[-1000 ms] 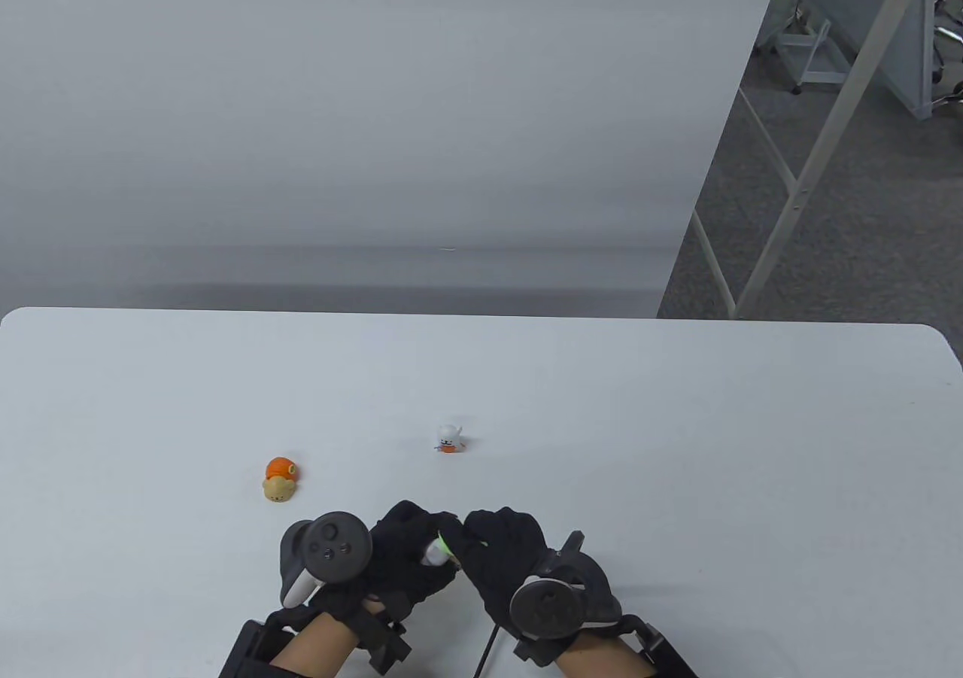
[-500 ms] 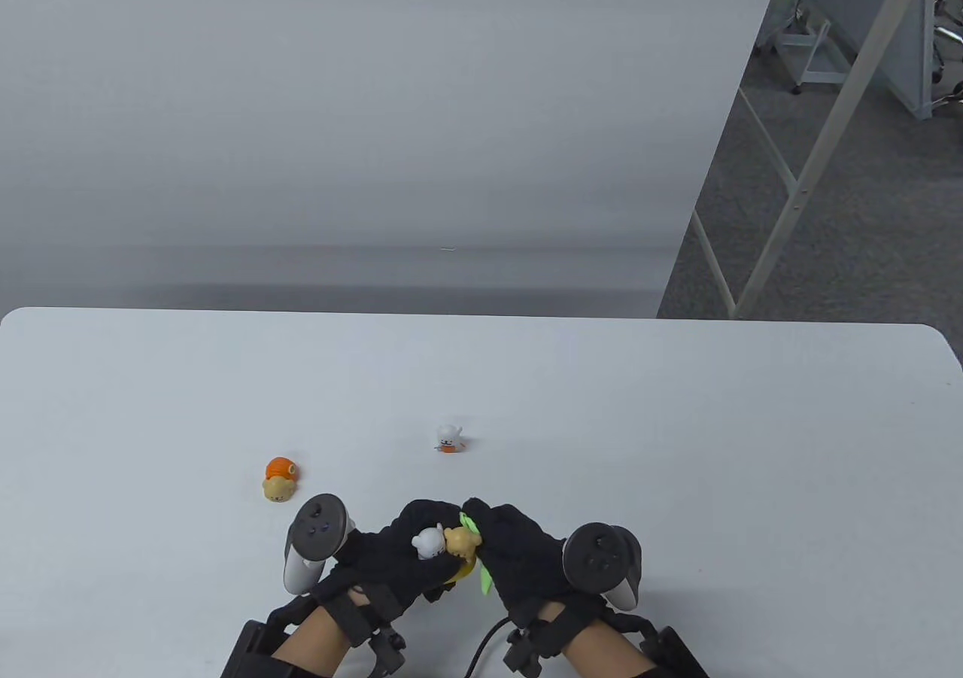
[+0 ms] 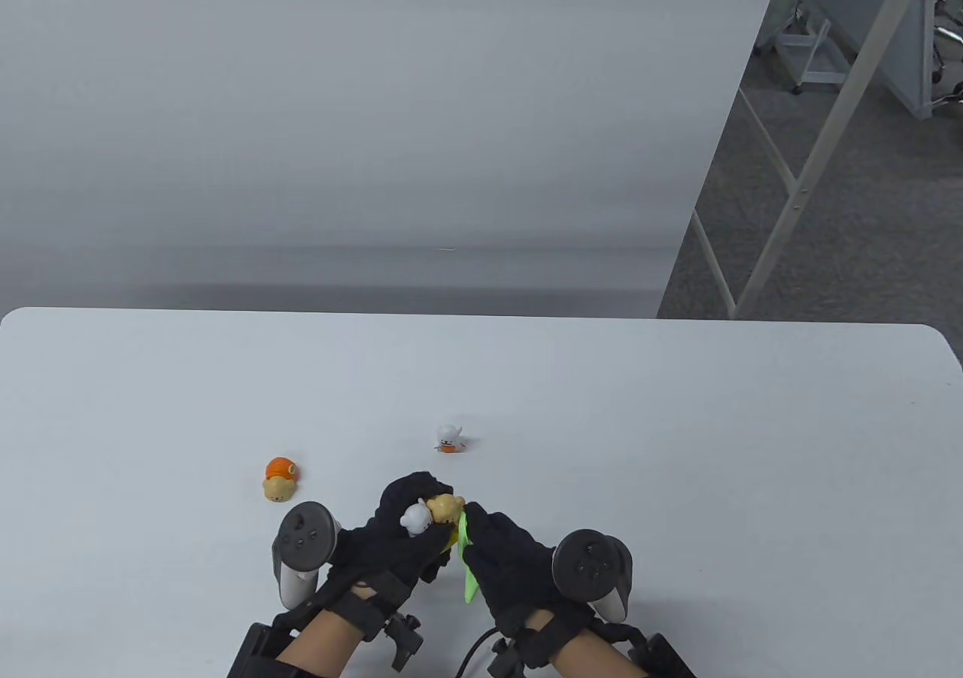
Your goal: Dust the small ornaments
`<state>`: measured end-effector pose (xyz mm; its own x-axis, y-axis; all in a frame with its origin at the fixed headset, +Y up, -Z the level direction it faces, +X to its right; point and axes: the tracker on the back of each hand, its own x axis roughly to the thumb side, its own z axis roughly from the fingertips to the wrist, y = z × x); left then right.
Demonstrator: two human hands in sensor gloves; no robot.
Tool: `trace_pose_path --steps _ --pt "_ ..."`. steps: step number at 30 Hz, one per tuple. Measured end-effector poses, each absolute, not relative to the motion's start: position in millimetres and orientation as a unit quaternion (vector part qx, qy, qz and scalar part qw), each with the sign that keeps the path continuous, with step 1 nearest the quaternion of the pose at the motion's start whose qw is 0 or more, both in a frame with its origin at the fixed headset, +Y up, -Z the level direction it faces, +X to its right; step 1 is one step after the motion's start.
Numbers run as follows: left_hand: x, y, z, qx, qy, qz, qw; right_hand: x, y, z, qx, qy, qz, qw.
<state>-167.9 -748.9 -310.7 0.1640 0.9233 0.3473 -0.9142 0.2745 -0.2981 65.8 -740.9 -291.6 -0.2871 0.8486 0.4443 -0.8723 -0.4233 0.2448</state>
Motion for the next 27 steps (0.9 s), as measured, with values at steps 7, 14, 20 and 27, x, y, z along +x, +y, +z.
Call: trace_pose_path --steps 7,14,20,27 --pt "-155 -742 -314 -0.125 -0.368 0.610 0.690 79 -754 -301 0.181 0.020 0.767 0.615" --pt "-154 -734 -303 0.015 -0.331 0.540 0.774 68 -751 -299 0.195 0.020 0.770 0.608" --pt "-157 -732 -301 0.058 -0.295 0.533 0.791 59 -744 -293 0.239 0.006 0.783 0.575" --pt "-168 -739 -306 0.069 -0.248 0.555 0.791 57 -745 -295 0.287 0.024 0.775 0.563"
